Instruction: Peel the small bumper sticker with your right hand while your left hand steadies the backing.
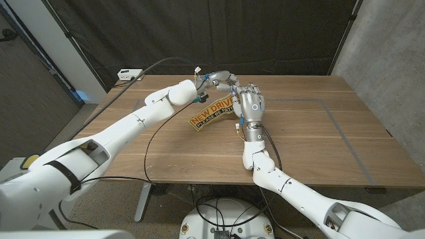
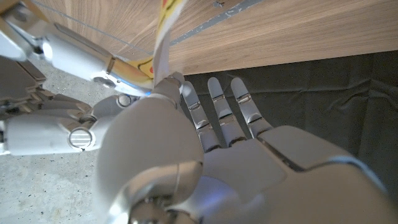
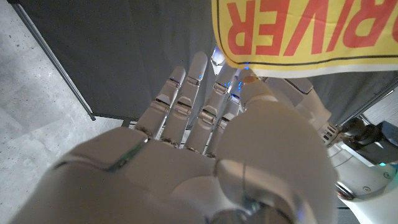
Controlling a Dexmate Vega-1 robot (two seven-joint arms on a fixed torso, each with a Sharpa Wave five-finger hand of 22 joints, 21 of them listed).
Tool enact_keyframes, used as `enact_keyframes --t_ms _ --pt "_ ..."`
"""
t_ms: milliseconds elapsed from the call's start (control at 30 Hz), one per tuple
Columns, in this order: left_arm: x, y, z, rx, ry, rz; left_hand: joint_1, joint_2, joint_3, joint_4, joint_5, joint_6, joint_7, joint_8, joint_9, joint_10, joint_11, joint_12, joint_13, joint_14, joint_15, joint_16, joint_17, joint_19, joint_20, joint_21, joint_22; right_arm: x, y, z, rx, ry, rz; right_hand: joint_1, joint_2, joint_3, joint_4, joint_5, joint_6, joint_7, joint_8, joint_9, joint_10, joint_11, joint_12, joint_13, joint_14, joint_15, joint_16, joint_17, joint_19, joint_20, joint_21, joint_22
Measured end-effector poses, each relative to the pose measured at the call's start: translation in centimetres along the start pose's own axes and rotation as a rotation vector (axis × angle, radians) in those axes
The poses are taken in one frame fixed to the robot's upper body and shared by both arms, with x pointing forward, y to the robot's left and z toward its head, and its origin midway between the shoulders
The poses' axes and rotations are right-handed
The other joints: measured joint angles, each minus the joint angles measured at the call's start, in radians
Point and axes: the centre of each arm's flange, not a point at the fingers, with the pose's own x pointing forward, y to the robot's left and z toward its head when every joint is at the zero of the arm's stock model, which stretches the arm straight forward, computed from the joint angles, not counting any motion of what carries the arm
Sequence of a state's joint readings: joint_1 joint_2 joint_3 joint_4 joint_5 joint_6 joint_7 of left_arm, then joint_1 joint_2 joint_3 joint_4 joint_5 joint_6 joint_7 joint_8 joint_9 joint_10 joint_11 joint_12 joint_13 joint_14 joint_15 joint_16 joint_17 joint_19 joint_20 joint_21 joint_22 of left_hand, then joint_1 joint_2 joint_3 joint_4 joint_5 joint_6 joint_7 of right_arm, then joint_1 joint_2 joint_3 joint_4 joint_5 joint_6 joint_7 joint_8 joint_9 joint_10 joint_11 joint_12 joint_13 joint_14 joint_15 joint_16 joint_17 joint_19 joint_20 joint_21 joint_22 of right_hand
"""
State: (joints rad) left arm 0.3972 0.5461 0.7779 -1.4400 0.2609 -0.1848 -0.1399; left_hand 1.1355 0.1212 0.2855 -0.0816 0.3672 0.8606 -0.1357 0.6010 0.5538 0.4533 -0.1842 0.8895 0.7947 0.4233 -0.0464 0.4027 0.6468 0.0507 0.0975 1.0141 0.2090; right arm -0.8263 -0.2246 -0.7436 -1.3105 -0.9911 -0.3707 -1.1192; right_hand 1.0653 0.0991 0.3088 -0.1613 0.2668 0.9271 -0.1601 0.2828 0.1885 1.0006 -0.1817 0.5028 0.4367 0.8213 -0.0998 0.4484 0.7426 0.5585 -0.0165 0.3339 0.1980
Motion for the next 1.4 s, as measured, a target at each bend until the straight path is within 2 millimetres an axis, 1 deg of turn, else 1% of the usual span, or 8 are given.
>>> enact_keyframes --t_ms 133,267,333,400,533,733,1200,1400 --pt "-0.4 0.1 0.2 -0.003 -0.004 0.028 0.000 0.000 0.000 0.000 0.005 0.000 0.000 0.000 0.003 0.000 0.000 0.000 0.000 0.000 0.000 0.000 0.000 0.000 0.000 0.000 0.000 0.3 -0.2 0.4 0.006 -0.019 -0.035 0.018 0.000 0.000 0.000 0.000 0.008 0.008 0.000 0.000 0.005 -0.005 0.012 0.011 0.009 -0.002 0.000 0.006 0.001 -0.009 0.000 0.000" --pt "-0.8 0.0 0.2 0.002 0.002 0.059 0.000 0.000 -0.007 0.001 0.011 0.000 0.000 0.007 0.005 -0.004 0.004 0.000 0.000 0.000 0.000 -0.003 0.005 0.000 0.000 0.004 0.000 0.4 -0.4 0.7 0.002 -0.037 -0.056 0.030 -0.001 0.000 0.000 0.000 0.038 0.029 0.000 0.000 0.005 -0.005 0.019 0.023 0.011 -0.001 0.000 0.017 -0.013 -0.024 0.000 0.000" --pt "-1.0 0.0 0.1 0.007 0.007 0.076 0.004 -0.004 -0.009 0.002 0.012 0.000 0.000 0.008 0.009 -0.004 0.004 0.000 0.000 0.000 0.000 -0.008 0.005 0.000 0.000 0.007 0.000 0.4 -0.5 0.8 0.001 -0.036 -0.062 0.034 0.003 -0.003 -0.003 0.000 0.071 0.028 0.037 0.000 0.000 -0.010 0.023 0.031 0.011 0.000 0.000 0.023 -0.016 -0.031 0.000 0.003" --pt "-1.4 -0.1 0.0 0.014 0.016 0.102 0.008 -0.008 -0.011 0.003 0.012 -0.005 -0.005 0.008 0.010 -0.004 0.004 0.000 0.000 0.000 0.000 -0.008 0.005 0.000 0.000 0.007 0.000 0.4 -0.5 0.6 -0.005 -0.030 -0.069 0.040 -0.002 -0.003 -0.003 0.007 0.090 0.026 0.056 0.000 -0.001 -0.010 0.027 0.037 0.011 0.000 0.000 0.029 -0.016 -0.030 0.000 0.005" --pt "-2.0 0.2 -0.2 0.027 0.034 0.165 0.008 -0.008 -0.011 0.003 0.017 -0.005 -0.006 0.008 0.010 -0.004 0.004 0.000 0.000 0.000 0.000 -0.008 0.009 0.000 0.000 0.007 -0.005 0.1 -0.5 0.8 -0.013 -0.047 -0.069 0.051 -0.004 -0.006 0.001 0.007 0.111 0.019 0.066 0.010 -0.006 -0.015 0.033 0.049 0.011 0.000 0.000 0.039 -0.016 -0.030 0.007 0.005" --pt "-2.6 0.2 -0.6 0.049 0.061 0.224 0.008 -0.008 -0.011 0.003 0.020 -0.011 0.000 0.008 0.015 -0.004 0.004 0.000 0.000 0.000 0.000 -0.015 0.009 0.000 0.000 0.014 -0.005 -0.4 -0.4 0.3 -0.018 -0.020 -0.063 0.055 0.000 -0.017 0.000 0.007 0.111 0.019 0.062 0.021 -0.012 -0.021 0.038 0.060 0.011 0.000 0.000 0.052 -0.016 -0.030 0.007 0.009" --pt "-4.4 -0.3 -0.2 0.100 0.098 0.292 0.008 -0.008 -0.014 0.005 0.028 -0.011 0.000 0.015 0.014 0.002 -0.002 0.000 0.009 0.006 0.001 -0.023 0.018 -0.005 -0.005 0.023 -0.005 -1.1 -0.7 0.2 -0.025 -0.008 -0.064 0.060 0.005 -0.040 0.024 0.007 0.107 0.015 0.057 0.049 -0.025 -0.022 0.058 0.095 -0.007 0.002 -0.016 0.082 -0.048 -0.032 0.012 0.017" --pt "-4.8 -0.6 0.0 0.132 0.108 0.315 0.008 -0.008 -0.017 0.003 0.032 -0.011 0.000 0.015 0.011 0.002 -0.002 0.000 0.009 0.008 0.000 -0.023 0.018 -0.005 -0.005 0.023 -0.005 -1.3 -0.8 0.1 -0.030 0.020 -0.065 0.063 0.005 -0.050 0.033 0.007 0.107 0.015 0.066 0.050 -0.025 -0.022 0.077 0.115 -0.008 0.004 -0.020 0.094 -0.061 -0.032 0.014 0.018"
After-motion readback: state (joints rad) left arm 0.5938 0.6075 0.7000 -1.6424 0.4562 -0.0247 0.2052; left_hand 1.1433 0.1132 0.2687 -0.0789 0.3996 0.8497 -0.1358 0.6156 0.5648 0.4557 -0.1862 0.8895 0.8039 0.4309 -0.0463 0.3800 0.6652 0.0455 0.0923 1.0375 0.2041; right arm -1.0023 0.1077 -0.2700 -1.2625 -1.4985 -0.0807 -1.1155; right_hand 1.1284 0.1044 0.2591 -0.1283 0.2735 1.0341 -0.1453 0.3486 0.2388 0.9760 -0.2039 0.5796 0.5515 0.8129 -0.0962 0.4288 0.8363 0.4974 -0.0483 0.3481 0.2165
